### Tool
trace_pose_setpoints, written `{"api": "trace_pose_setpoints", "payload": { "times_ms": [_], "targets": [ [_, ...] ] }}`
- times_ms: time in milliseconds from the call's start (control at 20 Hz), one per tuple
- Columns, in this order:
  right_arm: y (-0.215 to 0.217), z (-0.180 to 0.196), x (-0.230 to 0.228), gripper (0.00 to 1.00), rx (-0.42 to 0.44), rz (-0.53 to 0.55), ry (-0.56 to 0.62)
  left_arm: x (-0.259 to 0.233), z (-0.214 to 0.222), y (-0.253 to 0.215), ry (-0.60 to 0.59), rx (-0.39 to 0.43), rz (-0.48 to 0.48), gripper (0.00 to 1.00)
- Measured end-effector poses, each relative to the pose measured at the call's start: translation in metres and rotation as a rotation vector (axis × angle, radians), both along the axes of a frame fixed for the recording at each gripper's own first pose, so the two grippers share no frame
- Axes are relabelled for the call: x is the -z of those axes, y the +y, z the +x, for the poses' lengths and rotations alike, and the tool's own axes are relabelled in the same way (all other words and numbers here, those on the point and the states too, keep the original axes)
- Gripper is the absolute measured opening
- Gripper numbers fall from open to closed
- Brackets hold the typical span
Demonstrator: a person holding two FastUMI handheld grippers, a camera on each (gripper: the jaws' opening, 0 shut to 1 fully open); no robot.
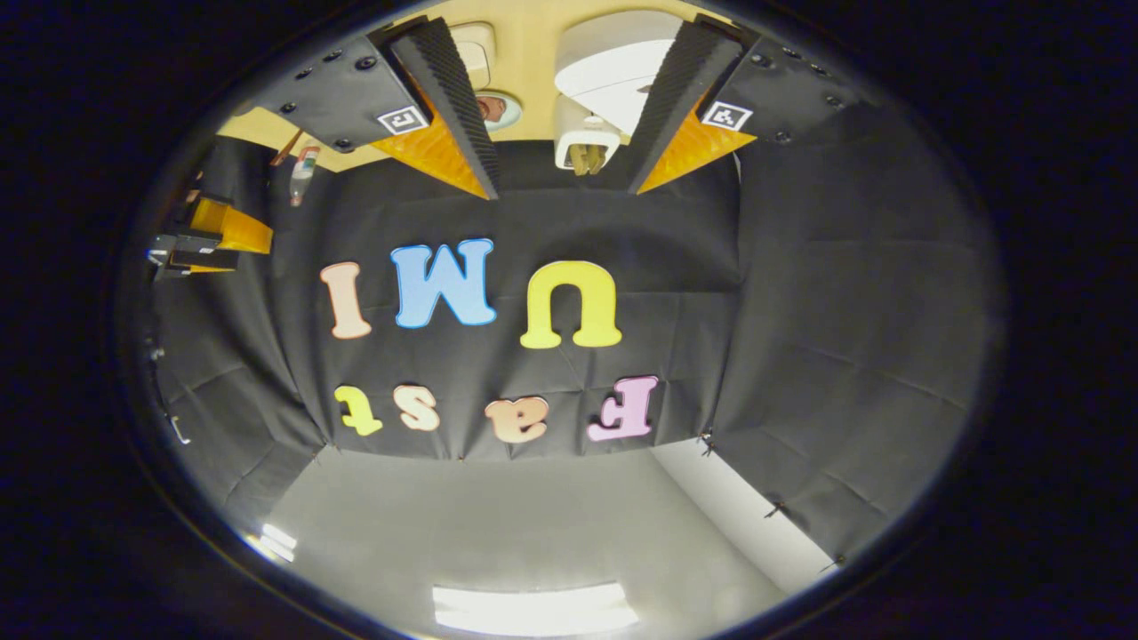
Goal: Close the left gripper, press the button to open the rice cooker; take a wooden spoon from the chopstick holder with the right hand, scoop a spoonful of rice and pour it into the rice cooker, then put the wooden spoon back into the chopstick holder.
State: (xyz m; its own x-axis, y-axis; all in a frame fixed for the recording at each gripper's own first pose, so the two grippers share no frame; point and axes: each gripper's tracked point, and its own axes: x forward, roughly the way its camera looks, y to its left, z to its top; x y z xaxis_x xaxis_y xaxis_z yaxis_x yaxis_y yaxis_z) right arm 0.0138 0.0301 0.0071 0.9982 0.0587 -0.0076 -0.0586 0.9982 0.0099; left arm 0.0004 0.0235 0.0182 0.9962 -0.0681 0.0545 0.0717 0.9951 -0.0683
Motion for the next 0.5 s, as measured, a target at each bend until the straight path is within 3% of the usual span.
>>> {"api": "trace_pose_setpoints", "payload": {
  "times_ms": [500],
  "targets": [
    [0.0012,-0.0021,-0.0049,0.97,0.017,0.012,-0.012,-0.0094,-0.0102,-0.0030,-0.025,0.025,0.010,0.99]
  ]
}}
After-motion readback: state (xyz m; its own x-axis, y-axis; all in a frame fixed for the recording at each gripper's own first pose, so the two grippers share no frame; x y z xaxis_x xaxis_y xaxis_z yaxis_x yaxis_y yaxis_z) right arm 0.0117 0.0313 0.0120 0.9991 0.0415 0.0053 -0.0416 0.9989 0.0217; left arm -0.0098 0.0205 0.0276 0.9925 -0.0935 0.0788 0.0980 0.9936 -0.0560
